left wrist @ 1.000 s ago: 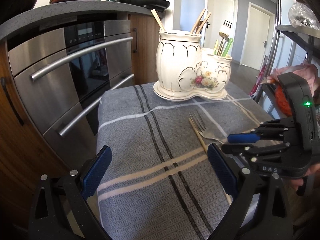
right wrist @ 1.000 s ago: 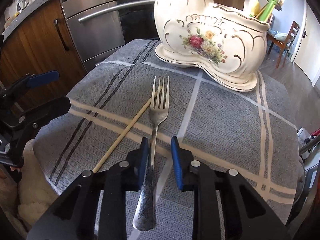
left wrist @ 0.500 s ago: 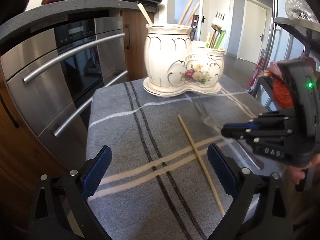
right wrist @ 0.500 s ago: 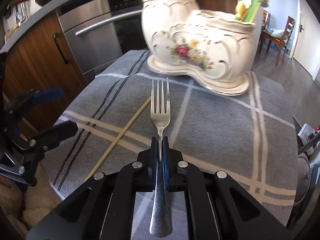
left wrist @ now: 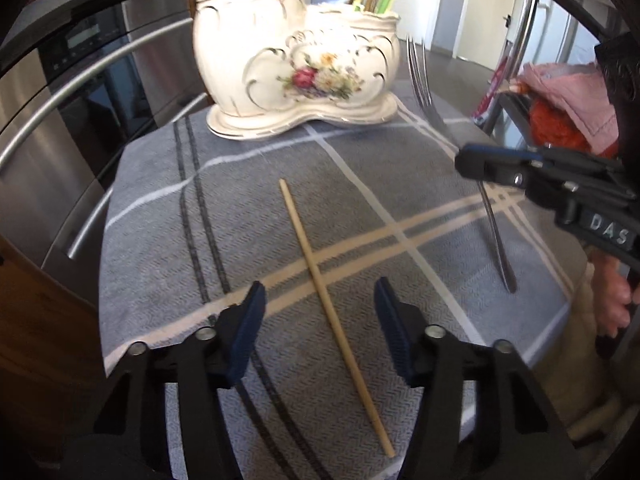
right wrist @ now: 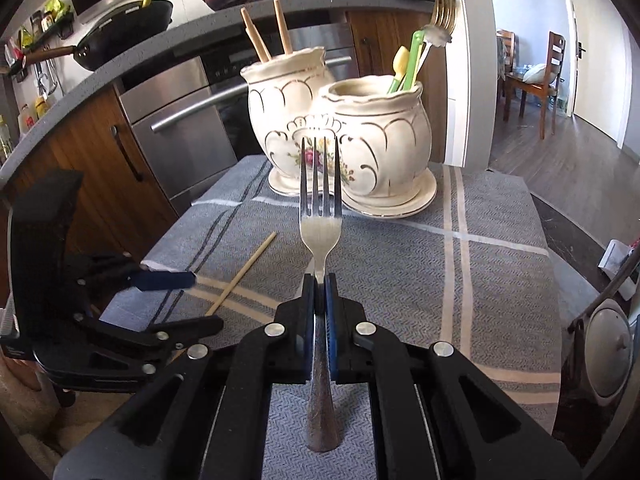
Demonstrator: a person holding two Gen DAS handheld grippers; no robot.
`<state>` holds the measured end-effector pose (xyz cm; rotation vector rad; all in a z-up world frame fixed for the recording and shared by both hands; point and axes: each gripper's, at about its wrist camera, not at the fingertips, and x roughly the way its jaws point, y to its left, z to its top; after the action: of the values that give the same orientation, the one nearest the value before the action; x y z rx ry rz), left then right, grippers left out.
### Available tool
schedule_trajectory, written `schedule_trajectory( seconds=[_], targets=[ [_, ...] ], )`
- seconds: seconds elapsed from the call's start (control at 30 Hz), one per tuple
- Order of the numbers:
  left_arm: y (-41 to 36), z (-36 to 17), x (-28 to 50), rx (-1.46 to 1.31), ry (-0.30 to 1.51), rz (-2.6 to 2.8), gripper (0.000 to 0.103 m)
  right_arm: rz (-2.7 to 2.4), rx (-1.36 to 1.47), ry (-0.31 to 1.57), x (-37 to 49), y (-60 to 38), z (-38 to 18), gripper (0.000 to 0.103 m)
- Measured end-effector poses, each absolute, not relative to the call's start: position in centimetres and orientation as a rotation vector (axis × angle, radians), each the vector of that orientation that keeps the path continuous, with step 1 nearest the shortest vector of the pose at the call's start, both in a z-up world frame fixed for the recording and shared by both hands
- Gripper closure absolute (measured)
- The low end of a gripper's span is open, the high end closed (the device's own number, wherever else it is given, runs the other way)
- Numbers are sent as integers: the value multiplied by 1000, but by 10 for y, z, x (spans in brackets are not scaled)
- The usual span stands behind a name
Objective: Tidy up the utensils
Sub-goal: 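Grasp the silver fork with the right tool while the left tool grasps the last chopstick, then carry the silver fork to the short pot while the left tool carries the chopstick to the tall pot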
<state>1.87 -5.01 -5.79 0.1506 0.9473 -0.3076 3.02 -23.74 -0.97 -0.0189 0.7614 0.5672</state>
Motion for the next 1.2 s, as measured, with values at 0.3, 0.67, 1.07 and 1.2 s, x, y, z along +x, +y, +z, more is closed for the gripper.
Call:
schedule_trajectory(
  seconds=[0.3, 0.67, 1.07, 1.2],
  targets=[
    [-55, -60, 24, 213, 1034, -252, 94, 598, 17, 681, 20, -251, 7, 98],
    [-50, -58, 28, 237, 991, -241, 98, 596, 8, 550, 4, -257, 18, 98],
    [-34, -16, 1, 158, 760, -313, 98, 573, 4, 478, 1, -259, 33, 98],
    [-27, 7, -6, 113, 622, -332, 98, 554, -3, 434, 5, -258, 49, 98]
  ],
)
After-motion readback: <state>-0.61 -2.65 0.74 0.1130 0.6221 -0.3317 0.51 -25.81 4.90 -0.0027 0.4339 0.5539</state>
